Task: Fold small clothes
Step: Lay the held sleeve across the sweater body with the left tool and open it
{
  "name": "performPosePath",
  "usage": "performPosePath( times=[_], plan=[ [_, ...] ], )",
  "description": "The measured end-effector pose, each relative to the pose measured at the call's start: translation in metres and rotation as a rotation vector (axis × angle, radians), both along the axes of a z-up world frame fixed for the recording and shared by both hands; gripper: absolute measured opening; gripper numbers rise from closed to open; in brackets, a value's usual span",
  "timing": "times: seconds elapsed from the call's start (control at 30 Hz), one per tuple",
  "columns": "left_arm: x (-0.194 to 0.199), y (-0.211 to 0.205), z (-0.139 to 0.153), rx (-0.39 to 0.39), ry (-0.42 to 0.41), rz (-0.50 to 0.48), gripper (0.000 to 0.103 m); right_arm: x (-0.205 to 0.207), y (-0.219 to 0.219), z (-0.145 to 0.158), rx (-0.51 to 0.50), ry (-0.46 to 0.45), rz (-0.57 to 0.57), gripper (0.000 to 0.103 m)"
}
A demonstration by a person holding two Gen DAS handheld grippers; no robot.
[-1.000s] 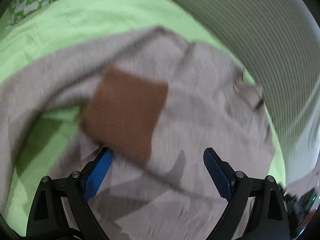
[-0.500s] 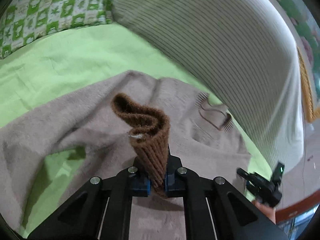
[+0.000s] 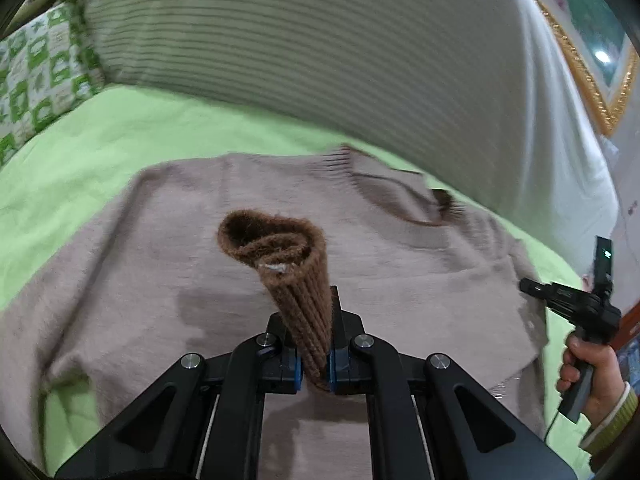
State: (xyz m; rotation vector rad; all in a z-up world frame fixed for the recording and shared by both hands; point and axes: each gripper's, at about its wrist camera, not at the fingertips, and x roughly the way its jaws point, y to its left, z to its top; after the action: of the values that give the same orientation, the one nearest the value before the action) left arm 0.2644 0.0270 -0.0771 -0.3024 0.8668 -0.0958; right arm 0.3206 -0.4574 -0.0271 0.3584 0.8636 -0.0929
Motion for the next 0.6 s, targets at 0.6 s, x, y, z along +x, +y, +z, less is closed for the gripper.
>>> performPosePath(
  times=[0.6],
  plan=[
    [-0.037, 0.030, -0.024, 0.130, 0.107, 0.090, 0.032, -0.034, 0.049, 0.020, -0.005, -0.084, 0.142, 0.048]
  ],
)
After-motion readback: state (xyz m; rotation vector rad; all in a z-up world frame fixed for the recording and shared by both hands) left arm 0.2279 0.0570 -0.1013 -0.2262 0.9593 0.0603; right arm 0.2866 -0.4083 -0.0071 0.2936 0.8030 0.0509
